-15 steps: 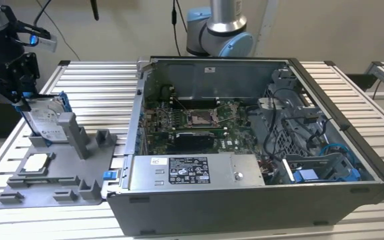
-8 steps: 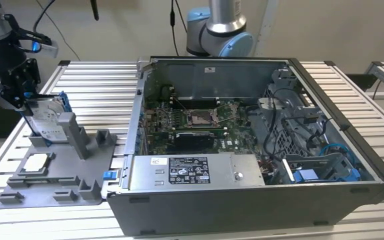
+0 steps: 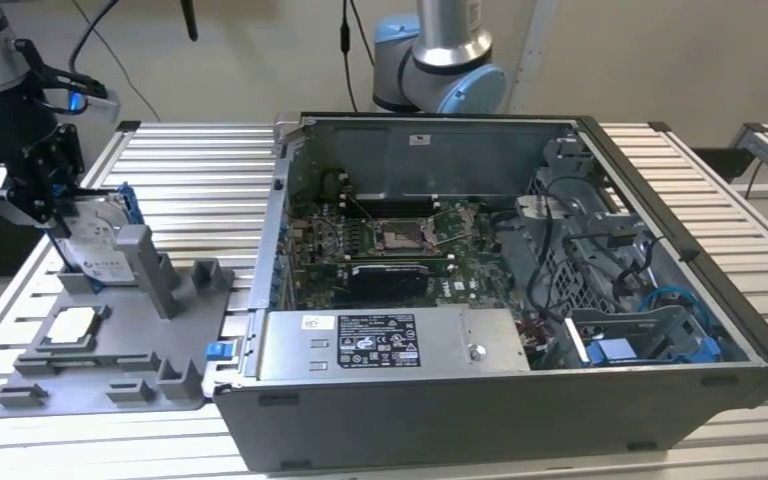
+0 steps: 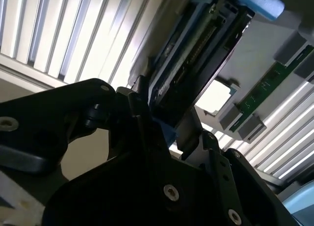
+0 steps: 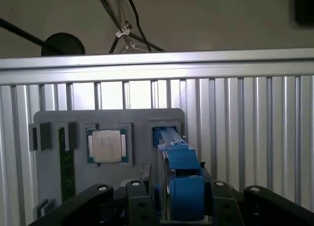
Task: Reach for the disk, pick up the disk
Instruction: 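Pick up the disk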
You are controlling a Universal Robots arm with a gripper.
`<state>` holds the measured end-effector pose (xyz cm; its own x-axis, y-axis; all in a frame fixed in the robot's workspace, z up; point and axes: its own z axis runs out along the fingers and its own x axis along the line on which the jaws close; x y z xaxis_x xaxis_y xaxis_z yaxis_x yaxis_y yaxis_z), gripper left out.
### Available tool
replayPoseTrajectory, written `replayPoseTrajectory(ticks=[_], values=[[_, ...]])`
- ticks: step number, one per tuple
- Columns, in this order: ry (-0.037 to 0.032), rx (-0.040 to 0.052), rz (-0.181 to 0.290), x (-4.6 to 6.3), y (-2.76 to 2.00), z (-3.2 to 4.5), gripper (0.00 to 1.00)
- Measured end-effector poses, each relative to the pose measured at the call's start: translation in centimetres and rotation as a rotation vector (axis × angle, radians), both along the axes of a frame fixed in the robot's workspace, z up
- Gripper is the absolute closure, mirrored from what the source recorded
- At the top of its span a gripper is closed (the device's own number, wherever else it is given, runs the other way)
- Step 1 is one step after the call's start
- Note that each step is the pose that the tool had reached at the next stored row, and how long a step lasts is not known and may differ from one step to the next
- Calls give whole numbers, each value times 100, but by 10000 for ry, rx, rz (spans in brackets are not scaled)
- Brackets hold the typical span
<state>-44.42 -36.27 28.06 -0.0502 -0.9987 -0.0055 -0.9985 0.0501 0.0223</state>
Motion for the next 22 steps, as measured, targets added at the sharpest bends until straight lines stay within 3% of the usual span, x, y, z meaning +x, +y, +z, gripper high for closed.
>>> replayPoseTrajectory(ticks=[10,11,22], values=[[-6,-1,89,0,0,-56,0],[-8,0,89,0,0,-57,100],[-7,1,89,0,0,-58,100]])
